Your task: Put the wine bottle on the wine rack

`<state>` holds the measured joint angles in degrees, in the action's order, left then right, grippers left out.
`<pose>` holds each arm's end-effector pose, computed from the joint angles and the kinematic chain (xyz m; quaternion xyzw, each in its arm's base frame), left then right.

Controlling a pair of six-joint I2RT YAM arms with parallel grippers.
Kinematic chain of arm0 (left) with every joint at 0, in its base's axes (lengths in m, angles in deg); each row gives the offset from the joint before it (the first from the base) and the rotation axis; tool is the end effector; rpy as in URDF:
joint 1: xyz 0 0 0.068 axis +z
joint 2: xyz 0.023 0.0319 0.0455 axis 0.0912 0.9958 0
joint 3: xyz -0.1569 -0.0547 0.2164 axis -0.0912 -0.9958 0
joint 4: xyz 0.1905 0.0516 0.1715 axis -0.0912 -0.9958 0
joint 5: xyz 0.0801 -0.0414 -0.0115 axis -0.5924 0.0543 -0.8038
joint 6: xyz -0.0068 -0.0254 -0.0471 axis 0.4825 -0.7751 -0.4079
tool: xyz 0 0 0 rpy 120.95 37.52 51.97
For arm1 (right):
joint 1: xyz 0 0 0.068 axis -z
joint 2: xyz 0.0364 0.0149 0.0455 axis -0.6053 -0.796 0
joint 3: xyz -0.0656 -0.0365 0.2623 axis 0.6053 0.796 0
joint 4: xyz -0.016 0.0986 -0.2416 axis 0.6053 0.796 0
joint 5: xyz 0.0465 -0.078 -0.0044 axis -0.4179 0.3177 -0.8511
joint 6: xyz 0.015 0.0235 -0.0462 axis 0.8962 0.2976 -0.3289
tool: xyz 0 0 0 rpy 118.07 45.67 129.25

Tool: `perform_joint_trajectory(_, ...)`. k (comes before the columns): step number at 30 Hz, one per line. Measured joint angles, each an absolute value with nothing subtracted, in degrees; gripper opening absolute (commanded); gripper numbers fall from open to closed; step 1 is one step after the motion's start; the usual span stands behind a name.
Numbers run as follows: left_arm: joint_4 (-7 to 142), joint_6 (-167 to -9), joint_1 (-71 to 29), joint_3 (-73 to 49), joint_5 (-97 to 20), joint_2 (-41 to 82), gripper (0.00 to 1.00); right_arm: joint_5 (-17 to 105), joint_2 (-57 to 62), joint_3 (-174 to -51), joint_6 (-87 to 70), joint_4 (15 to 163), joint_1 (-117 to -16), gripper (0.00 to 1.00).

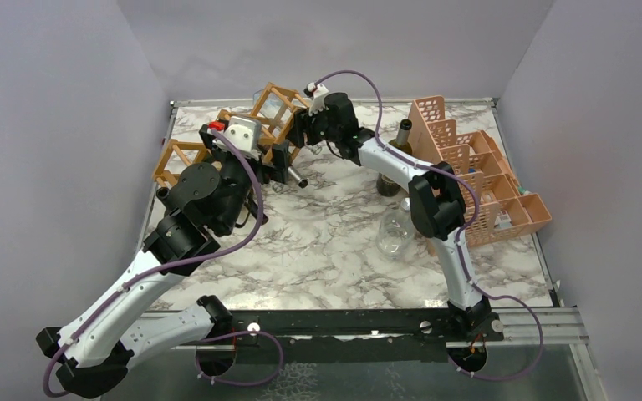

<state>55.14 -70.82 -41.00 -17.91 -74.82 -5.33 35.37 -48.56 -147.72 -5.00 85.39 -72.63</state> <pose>0.1311 -0.1127 0.4531 0.1214 0.6624 -0.0978 0.7328 0.4426 0.3262 0.2433 -0.2544 0.7636 0.3280 0.4946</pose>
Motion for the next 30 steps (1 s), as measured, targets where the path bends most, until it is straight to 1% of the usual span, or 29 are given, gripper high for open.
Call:
perform_joint_trajectory(6,55.0,-70.8,-41.0,-17.9,-74.8,-5.4,0.99,35.2,-48.8,-148.2,-4.7,85.3,-72.5,0.79)
perform_joint_trajectory(9,54.9,-70.8,-41.0,-17.9,-74.8,-5.4,0.99,35.2,-48.8,-148.2,-4.7,85.2,-72.7,0.83)
perform_joint_trajectory(20,54.1,-70.9,-41.0,-17.9,-74.8,-5.9,0.99,36.1,-46.3,-145.6,-5.2,85.5,-72.8,0.85)
perform_joint_trajectory(25,53.6,-71.1,-41.0,-17.9,-74.8,-6.8,0.99,36.7,-40.4,-141.5,-5.7,87.1,-72.8,0.86)
perform_joint_trajectory(30,53.3,-71.5,-41.0,-18.0,-74.8,-7.8,0.99,36.8,-32.0,-138.1,-6.2,88.3,-72.8,0.86)
